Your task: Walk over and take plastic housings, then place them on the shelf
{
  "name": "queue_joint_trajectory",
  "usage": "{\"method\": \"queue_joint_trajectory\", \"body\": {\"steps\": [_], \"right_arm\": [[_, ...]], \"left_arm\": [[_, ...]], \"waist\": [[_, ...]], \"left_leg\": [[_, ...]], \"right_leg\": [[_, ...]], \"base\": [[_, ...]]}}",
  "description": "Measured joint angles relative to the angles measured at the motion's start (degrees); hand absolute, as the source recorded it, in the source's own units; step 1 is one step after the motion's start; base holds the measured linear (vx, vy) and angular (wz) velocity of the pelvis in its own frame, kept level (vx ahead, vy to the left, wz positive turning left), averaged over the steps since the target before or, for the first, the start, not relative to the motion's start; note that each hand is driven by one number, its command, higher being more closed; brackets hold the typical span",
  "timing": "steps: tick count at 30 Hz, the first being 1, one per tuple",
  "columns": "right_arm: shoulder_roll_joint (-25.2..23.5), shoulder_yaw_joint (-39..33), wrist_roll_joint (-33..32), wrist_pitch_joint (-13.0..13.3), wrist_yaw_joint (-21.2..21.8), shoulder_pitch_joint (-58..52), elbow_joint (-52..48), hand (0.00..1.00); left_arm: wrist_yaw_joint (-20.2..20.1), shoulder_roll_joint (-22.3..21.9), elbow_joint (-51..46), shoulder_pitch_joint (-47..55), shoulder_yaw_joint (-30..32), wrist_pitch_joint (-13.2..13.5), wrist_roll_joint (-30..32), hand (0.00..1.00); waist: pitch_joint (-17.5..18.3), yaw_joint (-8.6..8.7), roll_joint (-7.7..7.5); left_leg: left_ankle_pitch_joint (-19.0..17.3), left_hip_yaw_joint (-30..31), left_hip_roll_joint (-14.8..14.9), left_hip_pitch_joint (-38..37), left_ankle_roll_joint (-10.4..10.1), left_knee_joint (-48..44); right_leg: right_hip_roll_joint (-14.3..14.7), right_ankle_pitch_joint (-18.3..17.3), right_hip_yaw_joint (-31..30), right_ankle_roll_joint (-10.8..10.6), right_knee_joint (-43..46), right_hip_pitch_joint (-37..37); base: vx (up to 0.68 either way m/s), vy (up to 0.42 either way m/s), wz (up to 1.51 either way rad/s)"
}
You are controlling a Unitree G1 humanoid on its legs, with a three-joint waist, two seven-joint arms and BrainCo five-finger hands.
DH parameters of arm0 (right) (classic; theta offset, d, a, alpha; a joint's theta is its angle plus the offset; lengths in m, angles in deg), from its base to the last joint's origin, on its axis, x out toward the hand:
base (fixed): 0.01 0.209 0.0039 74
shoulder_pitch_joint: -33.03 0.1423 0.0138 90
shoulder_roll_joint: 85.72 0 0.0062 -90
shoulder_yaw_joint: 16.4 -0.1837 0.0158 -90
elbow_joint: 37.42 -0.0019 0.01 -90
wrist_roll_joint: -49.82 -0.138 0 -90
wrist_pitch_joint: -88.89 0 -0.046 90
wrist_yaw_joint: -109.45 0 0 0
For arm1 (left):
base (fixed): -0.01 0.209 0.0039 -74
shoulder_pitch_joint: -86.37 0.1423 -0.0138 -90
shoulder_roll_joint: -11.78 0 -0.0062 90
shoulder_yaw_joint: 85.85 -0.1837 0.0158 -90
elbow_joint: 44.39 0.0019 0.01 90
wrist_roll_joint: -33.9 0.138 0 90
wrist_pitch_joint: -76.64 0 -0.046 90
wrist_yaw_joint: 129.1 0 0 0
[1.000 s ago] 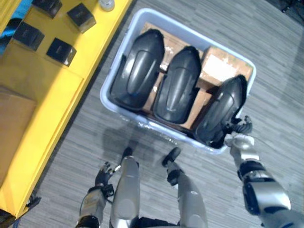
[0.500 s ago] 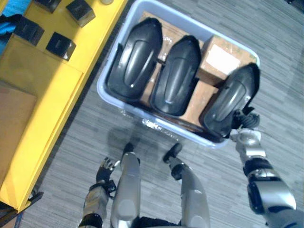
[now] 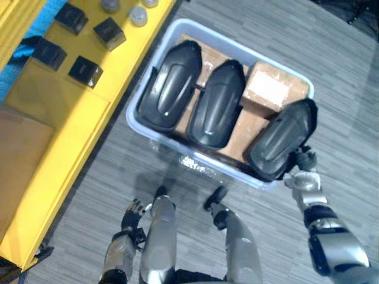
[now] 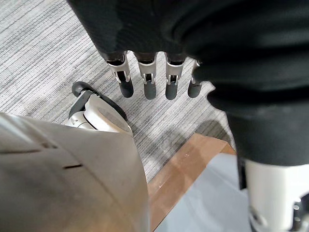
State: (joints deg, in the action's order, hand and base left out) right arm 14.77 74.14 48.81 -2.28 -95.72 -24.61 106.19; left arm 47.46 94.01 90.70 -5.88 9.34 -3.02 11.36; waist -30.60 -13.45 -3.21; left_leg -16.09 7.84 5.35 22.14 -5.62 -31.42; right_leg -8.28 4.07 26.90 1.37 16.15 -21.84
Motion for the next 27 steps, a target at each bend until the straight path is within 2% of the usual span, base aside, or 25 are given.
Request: {"method": "queue_joint_trajectory", "body": {"steps": [3,9,13,16,18,21,23,25,27], "right_arm": [[0.4,-1.2,2.3,-0.7,-2.5,-1.1,-4.7,1.00],[1.2,-4.3,4.9,-2.6,-4.8,-5.8,-15.8,1.00],[-0.1,-6.2,10.0,-3.4,-6.2,-10.9,-24.2,1.00],[-2.2,-6.1,16.0,-3.8,-6.1,-15.9,-32.2,1.00],[-3.2,-5.8,20.5,-3.8,-6.0,-18.5,-38.3,1.00],[-3.2,-5.5,25.1,-3.1,-5.3,-18.5,-42.6,1.00],[-3.1,-5.1,27.1,-1.2,-4.1,-17.9,-44.2,1.00],[-2.3,-3.5,28.9,1.9,-2.4,-16.7,-44.5,1.00],[-1.3,-1.9,30.1,4.9,-0.9,-15.5,-44.5,1.00]], "left_arm": [[0.0,0.6,-3.6,2.4,-0.3,1.8,-0.2,0.00],[0.0,0.3,-17.5,6.6,-1.9,2.0,-2.8,0.00],[0.5,0.1,-27.1,8.9,-2.1,0.6,-4.5,0.00],[3.7,-0.4,-35.0,9.7,-2.0,-2.6,-3.1,0.00],[5.5,-0.4,-40.9,9.4,-1.8,-5.2,0.4,0.00],[5.4,0.6,-46.5,7.0,-1.4,-8.8,5.2,0.00],[4.6,1.8,-47.4,4.2,-1.5,-11.2,8.8,0.00],[3.2,4.7,-47.4,0.0,-1.6,-13.9,12.5,0.00],[2.0,7.5,-47.4,-4.2,-1.8,-14.9,14.1,0.00]], "waist": [[0.0,0.16,-0.04],[0.4,0.63,-0.37],[5.8,1.64,-1.20],[9.8,2.54,-0.37],[13.5,3.62,0.36],[15.8,4.24,0.91],[16.5,4.75,1.45],[17.3,5.00,1.96],[18.2,5.34,2.18]], "left_leg": [[1.0,-0.7,-0.1,-2.9,0.1,3.1],[3.0,-1.3,-0.6,-10.9,0.2,9.7],[4.9,-2.1,-1.1,-13.5,0.6,14.7],[5.8,-2.4,-1.2,-17.9,0.9,18.0],[5.9,-2.4,-1.3,-20.1,1.0,19.8],[5.9,-3.4,-1.3,-22.3,1.1,21.2],[5.9,-3.9,-1.5,-23.6,1.1,21.4],[5.9,-4.8,-1.4,-24.7,1.1,21.8],[5.9,-5.2,-1.3,-25.2,1.1,22.2]], "right_leg": [[0.3,1.2,-0.1,-0.1,-3.1,2.6],[0.3,1.7,0.0,-0.5,-6.2,8.9],[0.1,2.3,0.1,-1.3,-9.1,10.3],[0.5,2.8,0.5,-2.1,-12.6,14.4],[0.9,3.5,1.1,-2.6,-15.3,17.0],[1.5,4.9,0.9,-2.9,-18.8,19.7],[1.8,5.7,0.6,-2.9,-20.5,21.3],[2.0,6.0,-0.3,-2.8,-20.8,21.8],[2.1,6.2,-0.6,-2.7,-20.8,21.9]], "base": [[0.05,-0.001,-0.02],[0.12,-0.006,0.04],[0.13,0.008,0.02],[0.15,0.012,0.03],[0.11,0.013,0.03],[0.05,0.007,-0.10],[0.02,0.011,-0.15],[-0.01,0.006,-0.20],[-0.03,-0.003,-0.12]]}}
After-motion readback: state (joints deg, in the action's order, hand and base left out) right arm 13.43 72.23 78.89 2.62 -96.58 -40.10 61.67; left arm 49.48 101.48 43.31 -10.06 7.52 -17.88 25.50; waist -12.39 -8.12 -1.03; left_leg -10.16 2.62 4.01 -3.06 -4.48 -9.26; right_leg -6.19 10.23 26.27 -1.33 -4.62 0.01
